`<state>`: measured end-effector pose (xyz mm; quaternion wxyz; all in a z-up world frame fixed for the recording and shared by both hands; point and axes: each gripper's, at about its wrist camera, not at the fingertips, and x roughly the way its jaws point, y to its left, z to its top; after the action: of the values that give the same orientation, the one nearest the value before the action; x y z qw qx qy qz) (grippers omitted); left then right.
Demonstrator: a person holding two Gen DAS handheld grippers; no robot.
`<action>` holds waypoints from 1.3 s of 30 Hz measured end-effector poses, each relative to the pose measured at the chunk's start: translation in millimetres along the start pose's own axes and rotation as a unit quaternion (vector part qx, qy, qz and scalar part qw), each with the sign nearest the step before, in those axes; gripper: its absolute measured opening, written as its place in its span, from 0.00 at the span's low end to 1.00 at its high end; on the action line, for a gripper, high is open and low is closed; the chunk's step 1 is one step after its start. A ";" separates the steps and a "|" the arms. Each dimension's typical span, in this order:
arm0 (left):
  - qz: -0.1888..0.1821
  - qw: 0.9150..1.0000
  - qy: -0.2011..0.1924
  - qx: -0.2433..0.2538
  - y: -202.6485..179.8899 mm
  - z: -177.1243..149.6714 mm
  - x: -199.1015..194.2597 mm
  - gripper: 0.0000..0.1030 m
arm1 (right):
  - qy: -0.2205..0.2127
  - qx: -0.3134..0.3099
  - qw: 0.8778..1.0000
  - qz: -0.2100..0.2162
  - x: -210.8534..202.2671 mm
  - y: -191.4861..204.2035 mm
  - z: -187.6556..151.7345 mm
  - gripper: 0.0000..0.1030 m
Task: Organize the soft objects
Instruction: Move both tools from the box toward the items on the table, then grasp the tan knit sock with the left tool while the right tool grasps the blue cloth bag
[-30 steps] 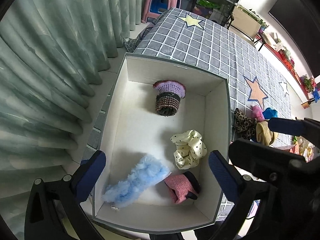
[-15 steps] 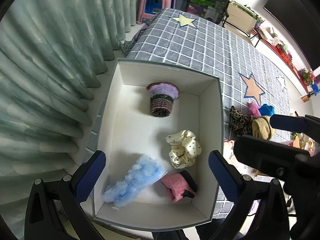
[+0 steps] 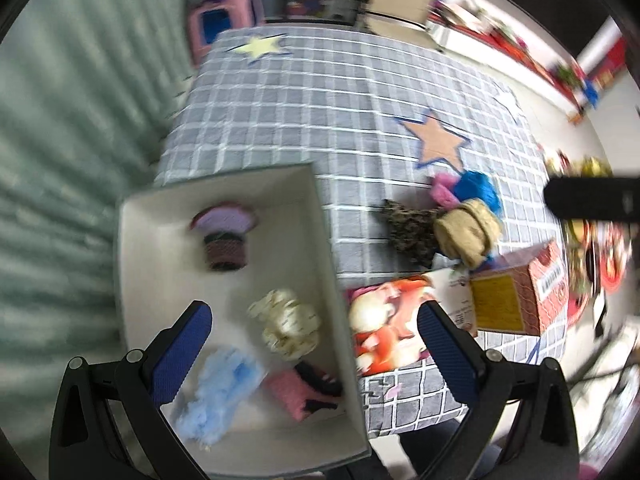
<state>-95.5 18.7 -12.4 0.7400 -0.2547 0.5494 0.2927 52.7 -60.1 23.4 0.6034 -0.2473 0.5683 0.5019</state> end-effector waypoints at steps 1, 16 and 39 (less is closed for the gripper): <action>0.000 1.000 0.001 0.020 -10.5 5.6 2.6 1.00 | -0.002 0.013 1.000 -0.002 -5.1 -14.4 0.4 0.99; -0.061 0.983 0.094 0.144 -106.2 79.6 94.3 1.00 | 0.043 0.162 0.986 -0.016 19.3 -186.5 1.9 0.99; 0.107 0.984 0.119 0.083 -82.1 144.7 173.2 1.00 | 0.137 0.170 0.975 -0.034 141.1 -242.7 21.5 0.99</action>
<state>98.1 88.9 -136.0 0.6520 -0.1653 0.6803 0.2911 256.2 -86.4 -169.4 0.5698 -0.2267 0.7137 0.3385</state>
